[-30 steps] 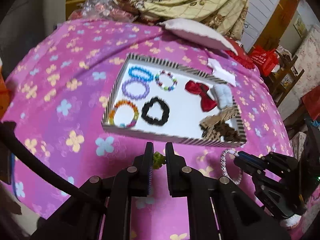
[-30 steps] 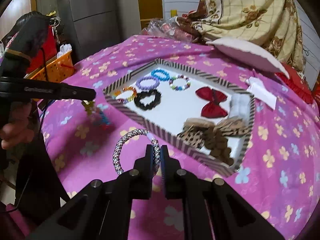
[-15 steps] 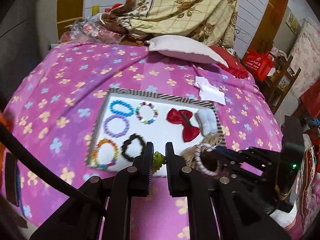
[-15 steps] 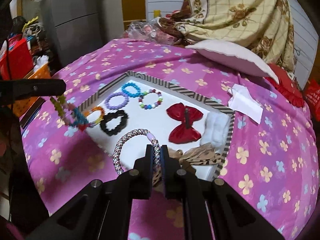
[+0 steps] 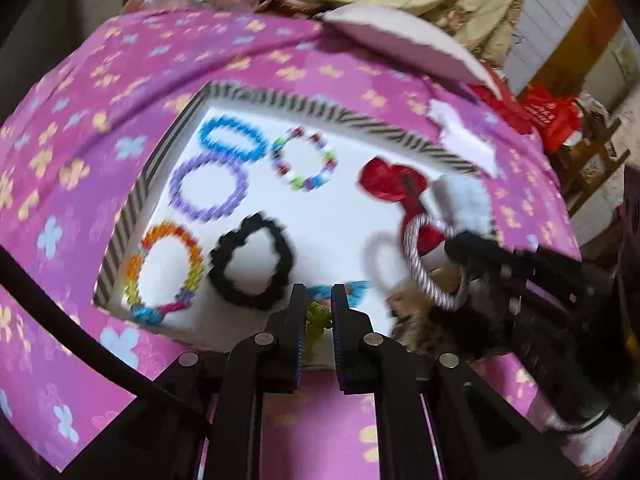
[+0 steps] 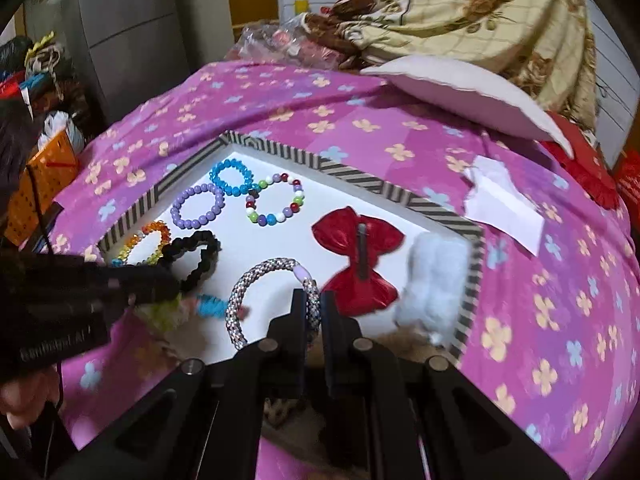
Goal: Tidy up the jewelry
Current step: 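Carry rhinestone bracelet and flower clips into the white box and open both tools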
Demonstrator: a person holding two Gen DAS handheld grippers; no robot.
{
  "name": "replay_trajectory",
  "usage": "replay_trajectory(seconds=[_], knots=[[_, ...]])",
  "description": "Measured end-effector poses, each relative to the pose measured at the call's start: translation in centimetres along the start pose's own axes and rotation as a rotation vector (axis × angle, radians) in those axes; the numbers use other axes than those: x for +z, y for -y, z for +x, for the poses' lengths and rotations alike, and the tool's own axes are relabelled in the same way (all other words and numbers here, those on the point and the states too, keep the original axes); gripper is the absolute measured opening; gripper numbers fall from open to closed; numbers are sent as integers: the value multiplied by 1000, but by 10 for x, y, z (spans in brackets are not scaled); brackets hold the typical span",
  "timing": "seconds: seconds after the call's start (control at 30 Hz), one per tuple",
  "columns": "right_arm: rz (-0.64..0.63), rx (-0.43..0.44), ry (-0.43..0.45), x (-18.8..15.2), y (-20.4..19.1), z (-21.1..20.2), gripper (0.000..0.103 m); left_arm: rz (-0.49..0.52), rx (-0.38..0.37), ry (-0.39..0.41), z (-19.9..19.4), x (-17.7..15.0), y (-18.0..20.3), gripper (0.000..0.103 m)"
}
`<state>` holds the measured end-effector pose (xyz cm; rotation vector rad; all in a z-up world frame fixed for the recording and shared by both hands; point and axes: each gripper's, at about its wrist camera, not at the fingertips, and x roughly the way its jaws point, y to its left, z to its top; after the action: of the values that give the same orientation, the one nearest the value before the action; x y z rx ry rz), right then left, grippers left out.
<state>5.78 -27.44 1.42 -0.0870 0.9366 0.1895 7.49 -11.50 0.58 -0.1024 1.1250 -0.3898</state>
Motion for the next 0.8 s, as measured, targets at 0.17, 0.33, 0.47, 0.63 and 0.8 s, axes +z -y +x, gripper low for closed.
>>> replay_trajectory(seconds=[0.17,0.33,0.47,0.63,0.8], knots=[[-19,-10,-46,15,-8,36,7,5,14,-19,7,-9,-9,16],[-2,-31,-74,21,-8,62,7,16,30,-9,8,-10,-8,16],[14,-36,-85,23,-7,74,7,27,60,5,10,-10,-7,16],[38,-30,-80,23,-4,72,17,36,102,24,11,-10,-5,16],[93,5,-37,16,3,51,27,51,138,56,5,-11,-4,19]])
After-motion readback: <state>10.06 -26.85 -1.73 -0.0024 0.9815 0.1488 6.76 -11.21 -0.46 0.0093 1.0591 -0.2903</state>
